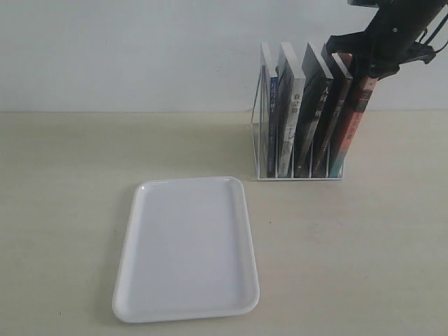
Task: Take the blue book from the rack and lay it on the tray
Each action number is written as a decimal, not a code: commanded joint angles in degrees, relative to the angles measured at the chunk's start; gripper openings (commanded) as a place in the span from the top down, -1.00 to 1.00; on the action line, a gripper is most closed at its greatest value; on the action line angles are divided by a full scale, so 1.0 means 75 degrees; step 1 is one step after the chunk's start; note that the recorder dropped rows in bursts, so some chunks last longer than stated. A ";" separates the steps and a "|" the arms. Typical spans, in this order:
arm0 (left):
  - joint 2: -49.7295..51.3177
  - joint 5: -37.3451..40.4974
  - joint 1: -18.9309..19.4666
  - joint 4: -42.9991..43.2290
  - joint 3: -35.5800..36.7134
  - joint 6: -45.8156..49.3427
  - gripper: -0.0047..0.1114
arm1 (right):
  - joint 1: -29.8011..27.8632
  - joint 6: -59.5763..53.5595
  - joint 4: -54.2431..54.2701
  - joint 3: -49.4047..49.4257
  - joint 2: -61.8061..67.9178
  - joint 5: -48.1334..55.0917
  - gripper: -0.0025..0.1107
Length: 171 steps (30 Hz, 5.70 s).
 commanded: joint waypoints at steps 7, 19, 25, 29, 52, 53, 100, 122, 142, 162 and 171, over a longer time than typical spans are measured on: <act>-0.0024 -0.0121 0.0015 -0.0018 -0.0026 0.0030 0.84 | -0.0022 0.0045 -0.0106 -0.0392 -0.0774 0.0079 0.96; -0.0024 -0.0121 0.0015 -0.0018 -0.0026 0.0030 0.84 | -0.0022 0.0033 -0.0160 -0.1696 -0.1453 0.0166 0.96; -0.0024 -0.0121 0.0015 -0.0018 -0.0026 0.0030 0.84 | -0.0022 0.0033 -0.0223 -0.1696 -0.1439 0.0166 0.96; -0.0024 -0.0121 0.0015 -0.0018 -0.0026 0.0030 0.84 | -0.0022 0.0033 -0.0256 -0.1696 -0.1439 0.0166 0.96; -0.0024 -0.0121 0.0015 -0.0018 -0.0026 0.0030 0.84 | -0.0022 0.0128 -0.0169 -0.1696 -0.0788 0.0166 0.96; -0.0024 -0.0121 0.0015 -0.0018 -0.0026 0.0030 0.84 | -0.0022 0.0148 -0.0137 -0.1696 -0.0662 0.0166 0.96; -0.0024 -0.0121 0.0015 -0.0018 -0.0026 0.0030 0.84 | 0.0028 0.0190 0.0784 -0.1233 -0.0939 0.0166 0.25; -0.0024 -0.0121 0.0015 -0.0018 -0.0026 0.0030 0.84 | 0.0875 0.0604 -0.0091 -0.1233 -0.0018 0.0166 0.25; -0.0024 -0.0121 0.0015 -0.0018 -0.0026 0.0030 0.84 | 0.0888 0.0813 -0.0053 -0.1263 -0.0034 0.0166 0.96; -0.0024 -0.0121 0.0015 -0.0018 -0.0026 0.0030 0.84 | 0.0888 0.0783 -0.0275 -0.1239 -0.1445 0.0166 0.96; -0.0024 -0.0121 0.0015 -0.0018 -0.0026 0.0030 0.84 | 0.0888 0.0769 -0.0275 -0.1239 -0.1447 0.0166 0.96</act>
